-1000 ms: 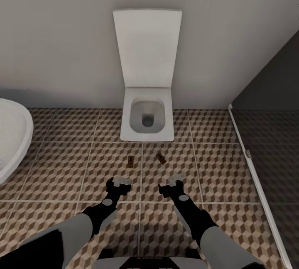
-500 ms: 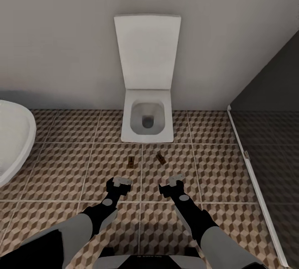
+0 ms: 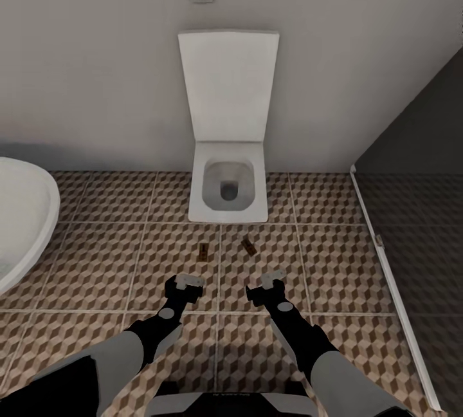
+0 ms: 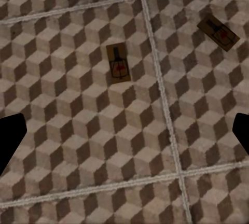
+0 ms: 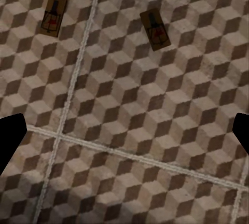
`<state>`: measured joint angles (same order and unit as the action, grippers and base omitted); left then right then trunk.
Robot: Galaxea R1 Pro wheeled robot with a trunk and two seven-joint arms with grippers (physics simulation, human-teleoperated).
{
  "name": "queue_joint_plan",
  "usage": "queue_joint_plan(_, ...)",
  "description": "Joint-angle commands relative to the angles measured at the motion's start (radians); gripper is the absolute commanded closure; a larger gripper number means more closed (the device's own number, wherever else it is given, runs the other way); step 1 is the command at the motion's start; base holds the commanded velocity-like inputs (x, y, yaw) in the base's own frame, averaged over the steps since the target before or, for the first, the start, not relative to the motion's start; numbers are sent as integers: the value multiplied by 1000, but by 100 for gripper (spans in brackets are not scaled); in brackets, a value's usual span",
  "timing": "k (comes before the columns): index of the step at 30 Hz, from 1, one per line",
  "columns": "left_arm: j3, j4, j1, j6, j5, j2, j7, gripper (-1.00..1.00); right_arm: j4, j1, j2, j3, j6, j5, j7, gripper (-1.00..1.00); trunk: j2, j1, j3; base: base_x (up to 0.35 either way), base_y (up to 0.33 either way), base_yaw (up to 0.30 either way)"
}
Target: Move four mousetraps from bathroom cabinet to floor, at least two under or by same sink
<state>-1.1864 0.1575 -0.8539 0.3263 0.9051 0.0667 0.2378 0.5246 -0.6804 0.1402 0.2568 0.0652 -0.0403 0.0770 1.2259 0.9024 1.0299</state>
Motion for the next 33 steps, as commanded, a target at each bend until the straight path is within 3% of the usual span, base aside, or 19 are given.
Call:
queue_joint_plan(1,-9,0,-1,2,5,0,6,-100,2,0,-1,6,7,-4,7,-100,-7,-4,-3,0,0,0)
queue_joint_plan(33,-9,0,-1,2,5,1,6,-100,1,0,-1,7,5,-4,7,-100,-231,-127,-103,0,0,0)
